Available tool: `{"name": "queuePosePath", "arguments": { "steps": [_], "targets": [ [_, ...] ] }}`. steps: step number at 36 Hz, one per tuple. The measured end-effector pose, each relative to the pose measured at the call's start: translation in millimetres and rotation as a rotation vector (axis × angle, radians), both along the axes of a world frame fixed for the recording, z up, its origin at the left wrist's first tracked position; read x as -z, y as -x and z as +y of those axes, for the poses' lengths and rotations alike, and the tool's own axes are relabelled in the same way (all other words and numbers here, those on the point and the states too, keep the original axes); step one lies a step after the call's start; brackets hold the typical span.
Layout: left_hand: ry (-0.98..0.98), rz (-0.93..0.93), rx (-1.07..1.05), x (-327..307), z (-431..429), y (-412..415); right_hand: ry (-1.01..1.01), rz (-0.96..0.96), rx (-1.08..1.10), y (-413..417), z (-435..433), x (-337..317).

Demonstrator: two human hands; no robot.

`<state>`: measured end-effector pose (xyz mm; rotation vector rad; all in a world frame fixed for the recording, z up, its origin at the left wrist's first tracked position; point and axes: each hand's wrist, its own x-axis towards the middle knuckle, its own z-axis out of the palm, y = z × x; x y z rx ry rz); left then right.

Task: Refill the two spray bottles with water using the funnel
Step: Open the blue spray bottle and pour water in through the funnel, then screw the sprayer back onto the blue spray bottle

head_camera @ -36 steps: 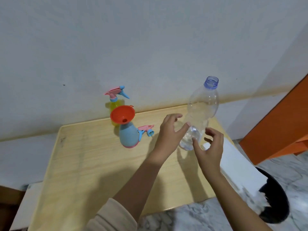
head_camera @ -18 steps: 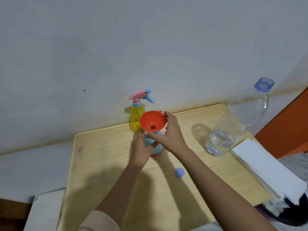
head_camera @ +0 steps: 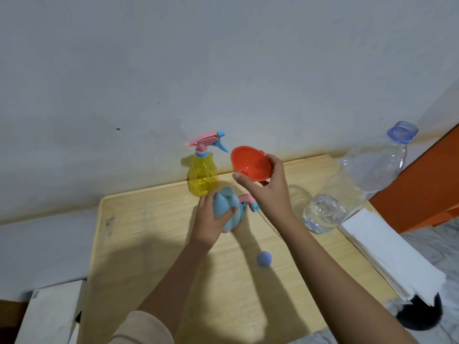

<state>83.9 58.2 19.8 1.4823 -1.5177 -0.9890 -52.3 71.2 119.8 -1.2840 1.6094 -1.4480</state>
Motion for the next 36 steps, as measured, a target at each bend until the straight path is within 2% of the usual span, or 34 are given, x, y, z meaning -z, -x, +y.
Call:
{"name": "queuePosePath", "arguments": {
  "steps": [3, 7, 11, 17, 26, 30, 32, 36],
  "targets": [
    [0.005, 0.01, 0.006, 3, 1, -2, -0.064, 0.055, 0.042, 29, 0, 11],
    [-0.015, 0.034, 0.001, 6, 3, -5, -0.274, 0.237, 0.059, 63, 3, 39],
    [-0.009, 0.062, -0.026, 6, 6, -6, -0.433, 0.327, 0.065, 77, 6, 68],
    [-0.005, 0.047, -0.067, 2, 9, -7, -0.546, 0.432, 0.063, 82, 0, 87],
    [-0.013, 0.029, -0.066, -1, 15, -8, -0.557, 0.446, 0.008, 87, -1, 93],
    [-0.017, 0.039, -0.074, 0, 16, -8, -0.336, 0.514, 0.0, 82, 3, 87],
    [-0.016, 0.049, -0.084, 1, 16, -7, -0.226, 0.552, -0.061, 76, -1, 82],
    [-0.006, 0.07, -0.112, 4, 18, -6, -0.293, 0.715, -0.239, 60, -21, 84]
  ]
}}
